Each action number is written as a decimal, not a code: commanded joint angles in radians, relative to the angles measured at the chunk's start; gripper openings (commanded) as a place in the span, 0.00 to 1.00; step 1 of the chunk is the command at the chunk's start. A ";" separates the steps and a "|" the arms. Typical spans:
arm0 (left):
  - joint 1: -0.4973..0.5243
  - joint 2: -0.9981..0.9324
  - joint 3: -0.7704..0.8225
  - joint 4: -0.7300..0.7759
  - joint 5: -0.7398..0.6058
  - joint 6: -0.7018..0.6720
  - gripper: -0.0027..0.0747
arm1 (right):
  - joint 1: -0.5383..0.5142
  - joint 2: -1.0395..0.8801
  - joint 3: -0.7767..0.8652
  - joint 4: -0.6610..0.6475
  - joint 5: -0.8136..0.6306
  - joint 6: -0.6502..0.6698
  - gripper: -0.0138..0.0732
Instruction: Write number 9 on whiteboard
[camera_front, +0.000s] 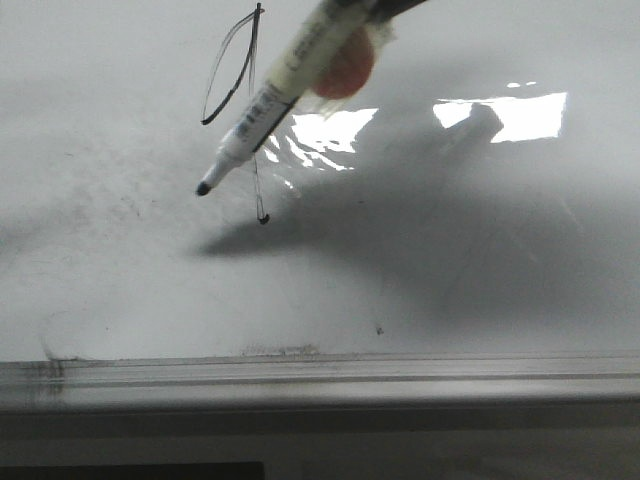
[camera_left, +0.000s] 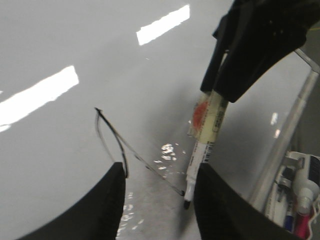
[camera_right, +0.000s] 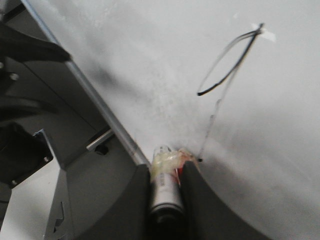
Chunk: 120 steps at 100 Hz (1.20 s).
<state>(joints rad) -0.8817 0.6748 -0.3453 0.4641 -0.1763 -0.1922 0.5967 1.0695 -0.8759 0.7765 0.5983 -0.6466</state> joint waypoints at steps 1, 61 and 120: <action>-0.034 0.086 -0.034 -0.011 -0.122 -0.014 0.43 | 0.048 -0.003 -0.035 0.051 -0.071 -0.007 0.11; -0.043 0.224 -0.034 0.003 -0.191 -0.016 0.26 | 0.160 0.039 -0.037 0.058 -0.135 -0.005 0.11; -0.018 0.209 -0.053 -0.360 -0.032 -0.016 0.01 | 0.160 0.032 -0.037 0.058 -0.212 -0.017 0.65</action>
<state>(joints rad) -0.9165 0.9010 -0.3503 0.3001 -0.2397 -0.1939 0.7556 1.1217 -0.8781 0.8051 0.4492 -0.6522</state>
